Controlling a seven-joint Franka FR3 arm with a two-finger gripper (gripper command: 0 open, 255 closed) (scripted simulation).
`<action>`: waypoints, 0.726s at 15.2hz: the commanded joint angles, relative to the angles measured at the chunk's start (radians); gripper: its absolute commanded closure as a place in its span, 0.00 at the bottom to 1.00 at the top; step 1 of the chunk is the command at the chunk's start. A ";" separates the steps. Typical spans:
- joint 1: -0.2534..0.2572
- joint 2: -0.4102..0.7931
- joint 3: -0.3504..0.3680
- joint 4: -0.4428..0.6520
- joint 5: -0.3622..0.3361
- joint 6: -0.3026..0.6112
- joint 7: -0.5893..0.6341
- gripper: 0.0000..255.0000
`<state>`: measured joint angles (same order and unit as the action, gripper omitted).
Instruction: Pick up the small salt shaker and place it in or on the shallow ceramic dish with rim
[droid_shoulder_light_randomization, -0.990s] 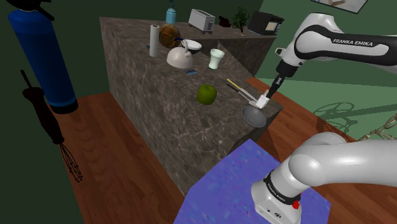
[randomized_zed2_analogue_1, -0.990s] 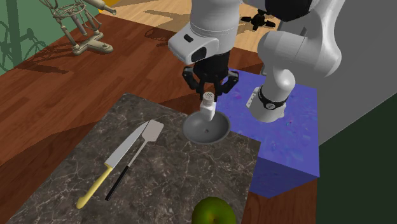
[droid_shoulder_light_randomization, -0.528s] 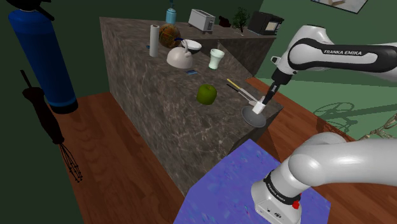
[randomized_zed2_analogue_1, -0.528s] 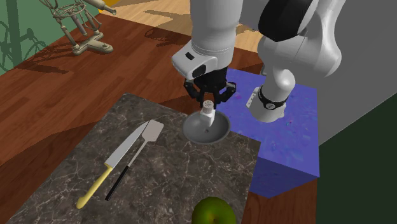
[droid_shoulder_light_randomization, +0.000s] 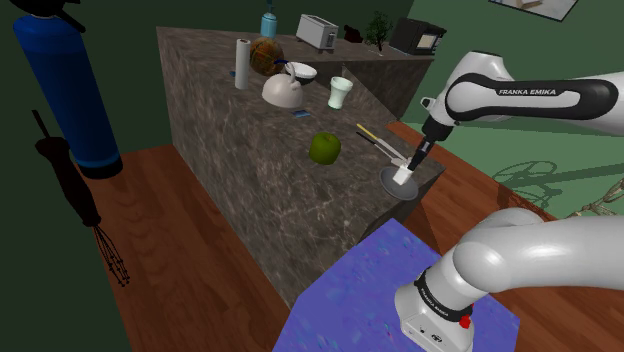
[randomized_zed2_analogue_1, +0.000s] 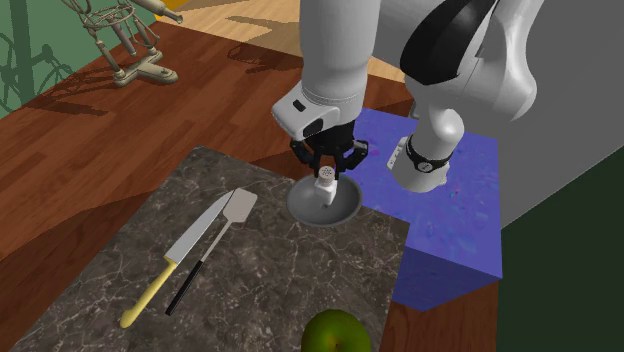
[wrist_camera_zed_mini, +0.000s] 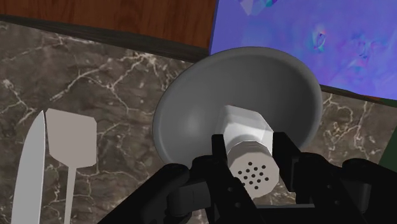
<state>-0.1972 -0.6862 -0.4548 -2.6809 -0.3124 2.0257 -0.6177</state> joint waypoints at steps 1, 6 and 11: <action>0.000 0.001 -0.001 -0.001 0.000 0.002 0.000 1.00; 0.000 0.001 -0.001 0.000 0.000 0.002 0.000 0.00; 0.002 -0.012 0.010 0.025 0.007 -0.037 -0.001 0.00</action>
<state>-0.1965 -0.6912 -0.4508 -2.6697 -0.3094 2.0105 -0.6183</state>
